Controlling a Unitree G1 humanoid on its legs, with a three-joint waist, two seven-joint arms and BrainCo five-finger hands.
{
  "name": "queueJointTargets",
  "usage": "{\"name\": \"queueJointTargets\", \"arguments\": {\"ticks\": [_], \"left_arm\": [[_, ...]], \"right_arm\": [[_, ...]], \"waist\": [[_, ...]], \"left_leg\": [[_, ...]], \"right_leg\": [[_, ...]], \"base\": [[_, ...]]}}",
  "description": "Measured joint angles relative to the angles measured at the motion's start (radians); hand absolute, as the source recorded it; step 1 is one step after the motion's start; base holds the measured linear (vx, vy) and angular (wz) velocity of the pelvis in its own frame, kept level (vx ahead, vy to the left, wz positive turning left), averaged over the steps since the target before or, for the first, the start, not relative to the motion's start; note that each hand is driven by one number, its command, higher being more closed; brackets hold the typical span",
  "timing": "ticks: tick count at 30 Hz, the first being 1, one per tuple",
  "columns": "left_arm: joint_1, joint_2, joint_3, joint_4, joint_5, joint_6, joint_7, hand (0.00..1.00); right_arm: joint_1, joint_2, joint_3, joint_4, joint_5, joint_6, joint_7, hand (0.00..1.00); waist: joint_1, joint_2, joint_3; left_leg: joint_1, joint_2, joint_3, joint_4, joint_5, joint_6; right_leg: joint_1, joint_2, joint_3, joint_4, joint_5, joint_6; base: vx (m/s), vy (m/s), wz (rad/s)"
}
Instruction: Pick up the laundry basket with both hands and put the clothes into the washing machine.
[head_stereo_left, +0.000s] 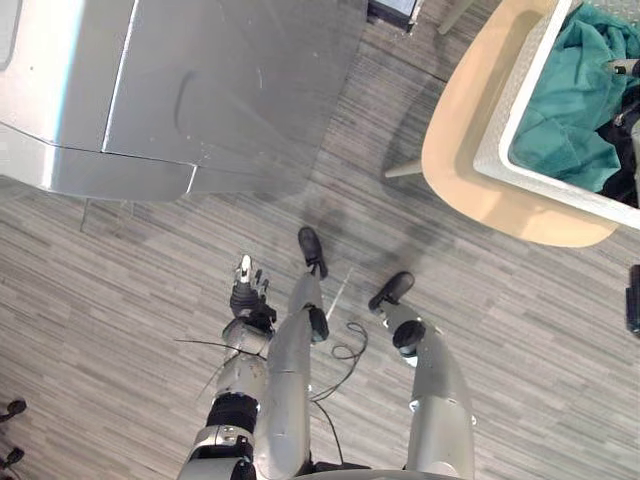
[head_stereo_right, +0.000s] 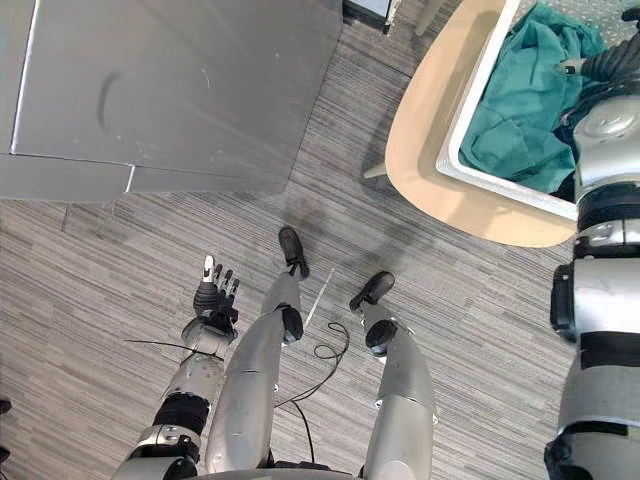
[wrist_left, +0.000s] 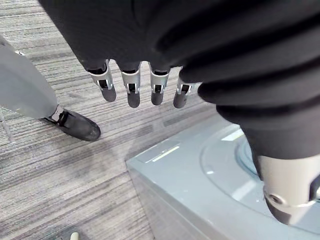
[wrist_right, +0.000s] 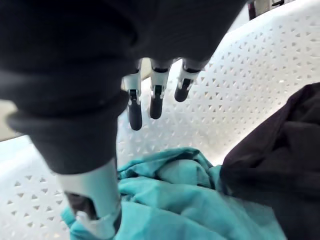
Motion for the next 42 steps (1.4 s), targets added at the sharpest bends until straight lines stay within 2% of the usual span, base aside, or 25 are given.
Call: {"name": "queueJointTargets", "arguments": {"ticks": [1,3,5,7,12,15,20,22,27,34,38,42], "left_arm": [[0.003,-0.004,0.002,-0.019,0.0,-0.007,0.02,0.0],[0.007,-0.004,0.006,-0.036,0.001,-0.013,0.027,0.0],[0.012,-0.004,0.012,-0.055,0.002,-0.025,0.041,0.0],[0.012,-0.004,0.04,-0.055,0.007,-0.031,0.043,0.0],[0.031,0.001,0.046,-0.06,0.023,-0.04,0.063,0.0],[0.037,0.001,0.046,-0.061,0.028,-0.052,0.061,0.0],[0.038,0.001,0.044,-0.061,0.042,-0.052,0.059,0.0],[0.038,0.002,0.045,-0.06,0.043,-0.052,0.059,0.0],[0.048,0.003,0.046,-0.059,0.043,-0.052,0.059,0.0],[0.052,0.003,0.071,-0.05,0.042,-0.052,0.059,0.0],[0.05,0.01,0.085,-0.043,0.041,-0.052,0.057,0.0],[0.044,0.02,0.092,-0.012,0.02,-0.048,0.038,0.0]], "right_arm": [[0.043,0.038,-0.086,-0.067,-0.001,0.027,-0.051,0.0],[0.07,0.069,-0.146,-0.127,-0.001,0.051,-0.095,0.0],[0.115,0.119,-0.249,-0.253,-0.005,0.094,-0.156,0.0],[0.169,0.156,-0.349,-0.446,-0.03,0.125,-0.239,0.0],[0.248,0.228,-0.505,-0.73,-0.084,0.148,-0.404,0.0],[0.32,0.273,-0.555,-0.812,-0.114,0.155,-0.449,0.0],[0.398,0.316,-0.609,-0.838,-0.118,0.166,-0.47,0.0],[0.425,0.318,-0.618,-0.838,-0.116,0.165,-0.465,0.0],[0.439,0.334,-0.616,-0.821,-0.116,0.156,-0.403,0.0],[0.404,0.337,-0.616,-0.61,-0.048,0.137,-0.317,0.0],[0.312,0.285,-0.6,-0.427,0.047,0.113,-0.209,0.0],[0.203,0.201,-0.501,-0.247,0.127,0.08,-0.098,0.0]], "waist": [[0.004,0.0,0.0],[0.005,0.0,0.0],[0.007,0.0,0.0],[0.007,0.0,0.0],[0.004,0.0,0.0],[0.007,0.0,0.0],[0.01,0.0,0.002],[0.022,0.0,0.003],[0.027,-0.001,0.008],[0.028,-0.003,0.023],[0.027,0.0,0.056],[0.024,-0.001,0.059]], "left_leg": [[0.001,0.0,-0.001,0.0,0.0,0.0],[0.001,-0.001,-0.001,0.0,0.0,0.0],[0.001,-0.001,0.0,0.0,0.0,0.0],[0.001,-0.001,0.0,0.0,0.0,0.0],[0.02,0.001,0.0,0.009,0.0,0.0],[0.038,0.003,0.0,0.011,-0.001,0.0],[0.04,0.004,-0.004,0.01,-0.003,-0.002],[0.043,0.003,-0.011,0.0,-0.005,-0.002],[0.043,-0.001,-0.015,-0.009,-0.006,0.001],[0.034,-0.005,-0.018,-0.022,0.002,0.002],[0.028,-0.005,-0.027,-0.023,0.007,0.004],[-0.007,-0.003,-0.039,-0.015,0.01,0.007]], "right_leg": [[0.003,0.0,-0.002,-0.002,0.0,0.0],[0.004,0.0,-0.002,-0.007,0.0,0.0],[0.005,0.0,-0.003,-0.013,0.0,0.001],[0.007,0.001,-0.003,-0.014,0.001,0.001],[0.031,0.003,-0.001,-0.014,0.001,0.001],[0.048,0.006,0.002,-0.013,0.0,0.001],[0.047,0.004,0.003,0.005,-0.006,-0.002],[0.047,0.004,0.0,0.008,-0.011,-0.005],[0.046,-0.003,-0.008,0.019,-0.015,-0.004],[0.042,-0.005,-0.02,0.018,-0.015,-0.004],[0.04,-0.004,-0.027,0.017,-0.016,-0.005],[0.02,-0.003,-0.04,0.017,-0.016,-0.005]], "base": [[0.0,-0.067,0.03],[0.0,-0.046,0.02],[0.0,-0.051,0.0],[0.01,-0.054,0.0],[0.02,-0.06,0.0],[0.0,-0.085,-0.01],[-0.02,-0.065,0.02],[-0.04,-0.076,0.05],[-0.01,-0.059,0.07],[0.02,-0.049,0.04],[0.03,-0.056,0.02],[0.03,-0.042,0.07]]}}
